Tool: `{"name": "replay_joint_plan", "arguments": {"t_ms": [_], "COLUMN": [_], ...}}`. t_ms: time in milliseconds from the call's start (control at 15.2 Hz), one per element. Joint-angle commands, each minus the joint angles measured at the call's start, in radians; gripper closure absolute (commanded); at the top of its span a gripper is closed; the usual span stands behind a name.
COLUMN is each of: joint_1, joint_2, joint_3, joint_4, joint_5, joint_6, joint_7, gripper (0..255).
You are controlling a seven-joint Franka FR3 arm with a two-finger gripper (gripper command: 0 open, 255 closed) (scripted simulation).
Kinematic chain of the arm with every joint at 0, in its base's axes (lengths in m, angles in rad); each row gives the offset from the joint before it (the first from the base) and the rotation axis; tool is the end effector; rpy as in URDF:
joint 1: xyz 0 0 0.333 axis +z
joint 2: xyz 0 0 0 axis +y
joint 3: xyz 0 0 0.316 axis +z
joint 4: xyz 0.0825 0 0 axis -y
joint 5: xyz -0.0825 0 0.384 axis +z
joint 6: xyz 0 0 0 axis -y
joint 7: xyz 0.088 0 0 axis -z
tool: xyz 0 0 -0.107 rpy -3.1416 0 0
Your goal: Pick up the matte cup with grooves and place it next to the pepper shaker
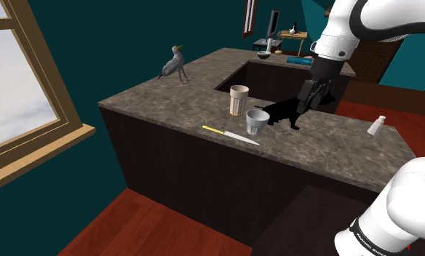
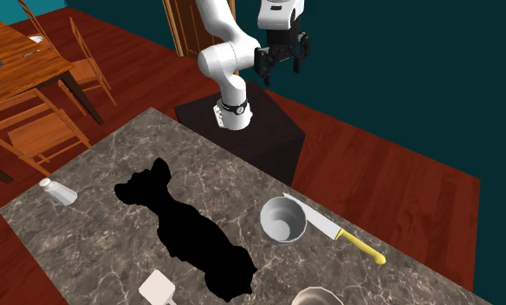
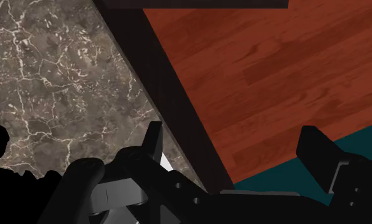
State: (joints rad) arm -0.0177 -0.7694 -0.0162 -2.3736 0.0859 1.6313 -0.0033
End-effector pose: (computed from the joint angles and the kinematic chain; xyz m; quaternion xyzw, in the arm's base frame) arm 0.3169 -0.0034 0.5829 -0.9986 0.0151 -0.0143 0.0483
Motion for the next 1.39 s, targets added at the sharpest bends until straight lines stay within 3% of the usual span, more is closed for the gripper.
{"name": "replay_joint_plan", "arguments": {"t_ms": [0, 660, 1320], "joint_1": [0.0, -0.034, -0.074], "joint_2": [0.0, 0.31, 0.67], "joint_3": [0.0, 0.03, 0.045], "joint_4": [0.0, 0.019, 0.176], "joint_5": [0.0, -0.089, -0.221], "joint_6": [0.0, 0.312, 0.536], "joint_7": [0.0, 0.012, 0.075], "gripper": [0, 0, 0]}}
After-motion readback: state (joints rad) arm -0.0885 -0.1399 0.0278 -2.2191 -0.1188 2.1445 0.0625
